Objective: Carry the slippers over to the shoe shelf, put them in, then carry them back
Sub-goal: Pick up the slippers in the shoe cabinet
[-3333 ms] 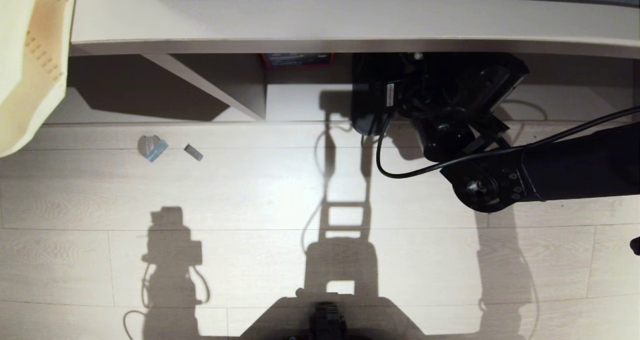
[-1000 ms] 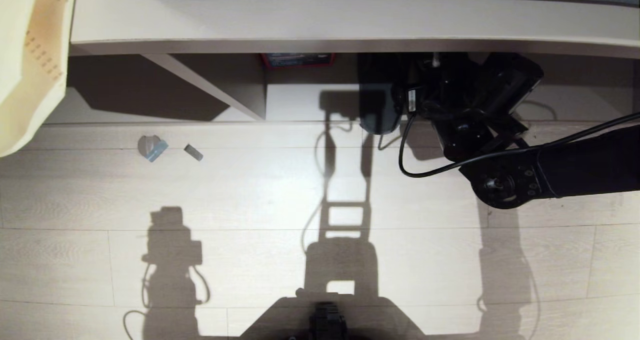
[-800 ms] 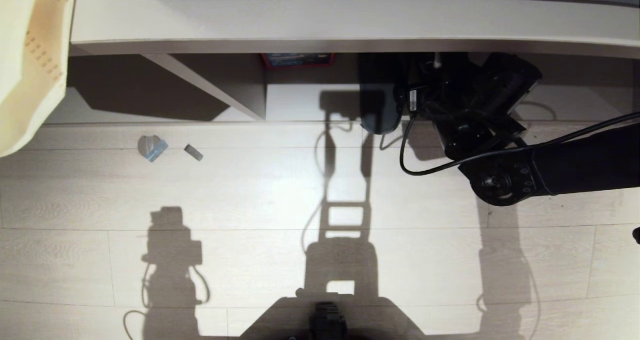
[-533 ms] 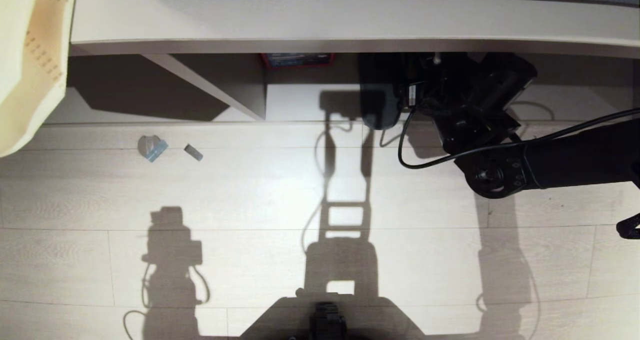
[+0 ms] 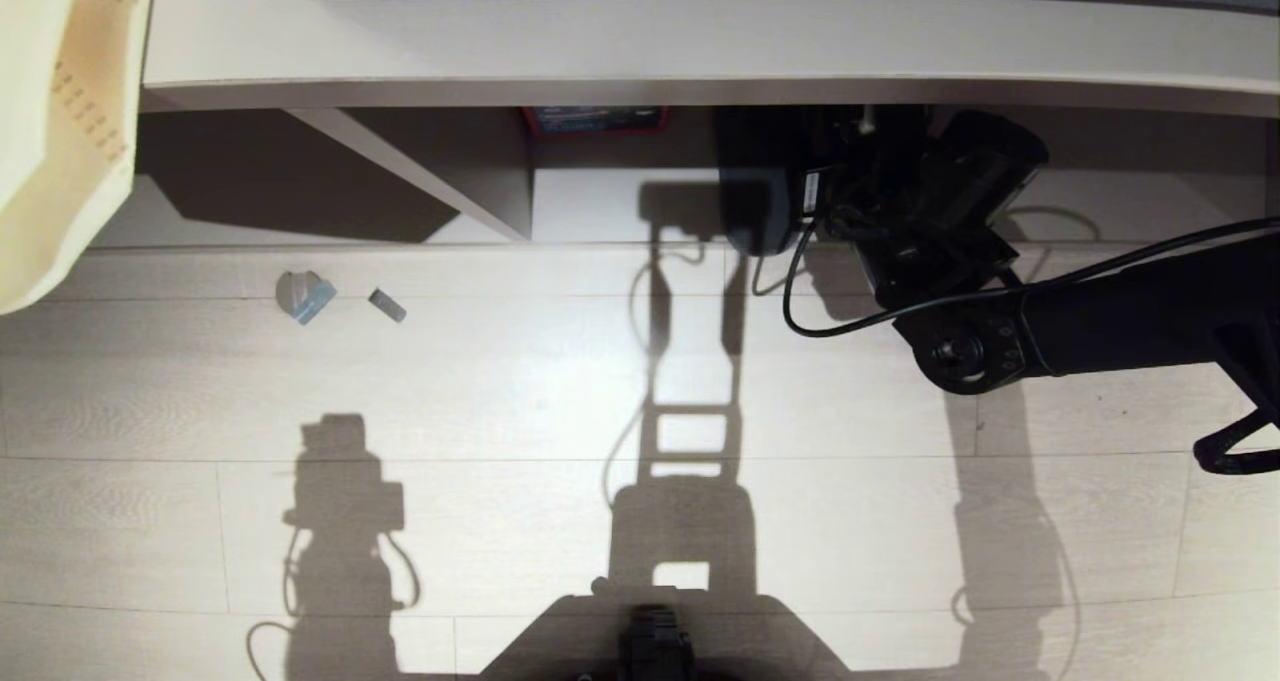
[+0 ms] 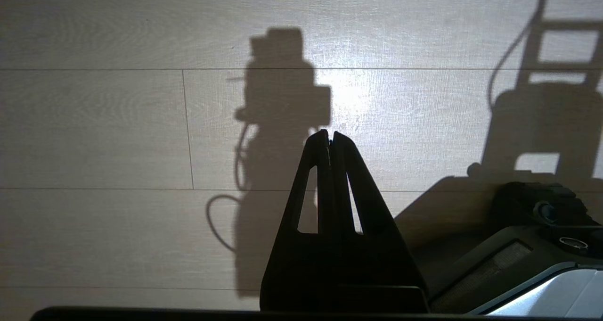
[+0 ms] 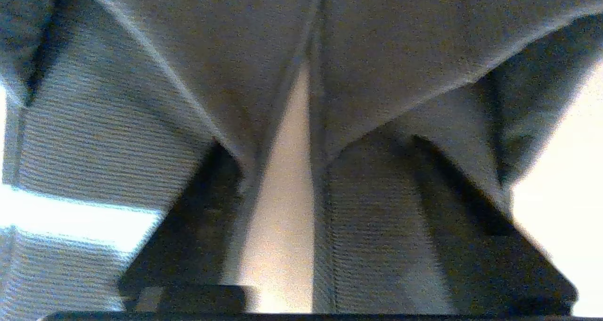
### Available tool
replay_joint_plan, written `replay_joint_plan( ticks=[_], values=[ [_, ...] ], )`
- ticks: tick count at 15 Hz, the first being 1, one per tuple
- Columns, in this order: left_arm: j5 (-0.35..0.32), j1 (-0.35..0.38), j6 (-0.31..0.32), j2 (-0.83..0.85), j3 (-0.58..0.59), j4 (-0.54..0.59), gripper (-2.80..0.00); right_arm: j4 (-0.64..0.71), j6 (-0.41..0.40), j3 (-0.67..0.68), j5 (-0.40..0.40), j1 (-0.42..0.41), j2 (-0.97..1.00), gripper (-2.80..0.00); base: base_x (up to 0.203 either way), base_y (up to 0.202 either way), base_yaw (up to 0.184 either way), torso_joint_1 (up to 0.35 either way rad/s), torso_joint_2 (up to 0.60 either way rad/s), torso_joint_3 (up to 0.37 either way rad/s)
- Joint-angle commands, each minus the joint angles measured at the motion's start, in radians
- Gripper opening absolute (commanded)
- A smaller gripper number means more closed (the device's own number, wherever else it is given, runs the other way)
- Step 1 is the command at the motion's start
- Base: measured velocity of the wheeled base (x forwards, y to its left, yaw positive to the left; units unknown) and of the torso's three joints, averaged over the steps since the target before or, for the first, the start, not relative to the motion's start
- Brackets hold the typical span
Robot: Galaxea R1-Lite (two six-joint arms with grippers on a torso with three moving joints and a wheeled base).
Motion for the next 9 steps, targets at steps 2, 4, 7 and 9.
replay_joint_plan(
  ticks=[2,4,7,9],
  values=[
    [0.000,0.000,0.000,0.001,0.008,-0.001,-2.80,-0.034,-0.003,-0.053,0.022,-0.018,0.039,-2.80,0.000,0.000,0.000,0.000,0.00,0.000],
    [0.000,0.000,0.000,0.001,0.008,-0.001,-2.80,-0.039,-0.003,-0.067,0.038,-0.020,0.052,-2.80,0.000,0.000,0.000,0.000,0.00,0.000],
    [0.000,0.000,0.000,0.001,0.008,-0.001,-2.80,-0.042,-0.001,-0.072,0.045,-0.020,0.059,-2.80,0.000,0.000,0.000,0.000,0.00,0.000],
    [0.000,0.000,0.000,0.001,0.008,-0.001,-2.80,-0.042,0.004,-0.048,0.048,-0.019,0.034,-2.80,0.000,0.000,0.000,0.000,0.00,0.000]
  ],
)
